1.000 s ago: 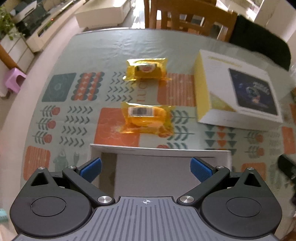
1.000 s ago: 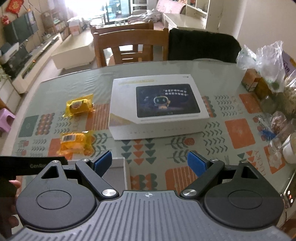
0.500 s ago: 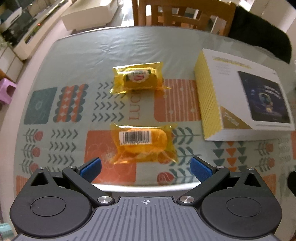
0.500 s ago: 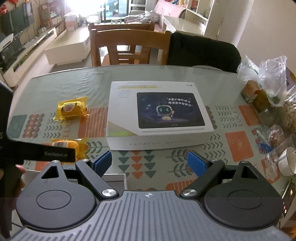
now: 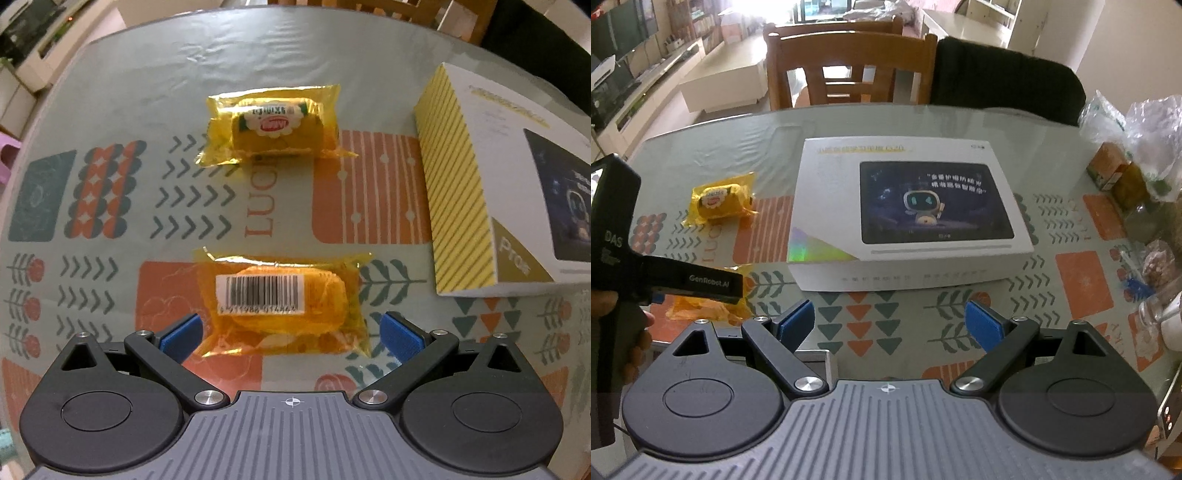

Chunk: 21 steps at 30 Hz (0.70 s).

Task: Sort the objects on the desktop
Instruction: 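Close the left gripper on the barcode-wrapped yellow snack cake and lift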

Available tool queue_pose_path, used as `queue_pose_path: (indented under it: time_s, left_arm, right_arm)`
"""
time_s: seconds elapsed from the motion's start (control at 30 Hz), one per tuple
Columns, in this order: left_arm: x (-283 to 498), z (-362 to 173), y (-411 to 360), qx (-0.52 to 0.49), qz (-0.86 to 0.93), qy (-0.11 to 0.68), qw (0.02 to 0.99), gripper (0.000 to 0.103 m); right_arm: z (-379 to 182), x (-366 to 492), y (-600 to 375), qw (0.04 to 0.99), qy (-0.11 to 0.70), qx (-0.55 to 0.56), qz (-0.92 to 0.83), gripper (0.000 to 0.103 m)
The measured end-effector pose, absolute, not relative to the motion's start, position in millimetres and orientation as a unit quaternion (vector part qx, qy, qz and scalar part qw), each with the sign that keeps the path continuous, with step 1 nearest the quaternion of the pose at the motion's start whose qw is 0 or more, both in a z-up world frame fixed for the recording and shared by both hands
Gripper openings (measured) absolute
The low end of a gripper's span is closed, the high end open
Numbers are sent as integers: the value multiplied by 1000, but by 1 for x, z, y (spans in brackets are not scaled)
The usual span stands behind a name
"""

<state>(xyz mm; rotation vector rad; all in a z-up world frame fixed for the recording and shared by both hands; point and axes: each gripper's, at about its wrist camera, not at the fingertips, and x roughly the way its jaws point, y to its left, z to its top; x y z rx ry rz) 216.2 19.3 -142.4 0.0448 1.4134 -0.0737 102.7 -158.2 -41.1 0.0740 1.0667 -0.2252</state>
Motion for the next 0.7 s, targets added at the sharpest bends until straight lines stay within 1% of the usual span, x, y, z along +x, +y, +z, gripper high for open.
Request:
queue_pose_path:
  time_s: [0.37,0.43,0.7]
  left_arm:
    - [227,-176,19,30,-19,672,740,103]
    - [226,-177,22,20,-16,667,744,103]
    - [222,-176,23,35,-36,652,757,103]
  right_arm:
    - [-54,113,-163,849,518,39,-101,103]
    - [-55,114,-163,848,519,39,-100,103]
    - [-58,118,-163,846,522,43,-96,103]
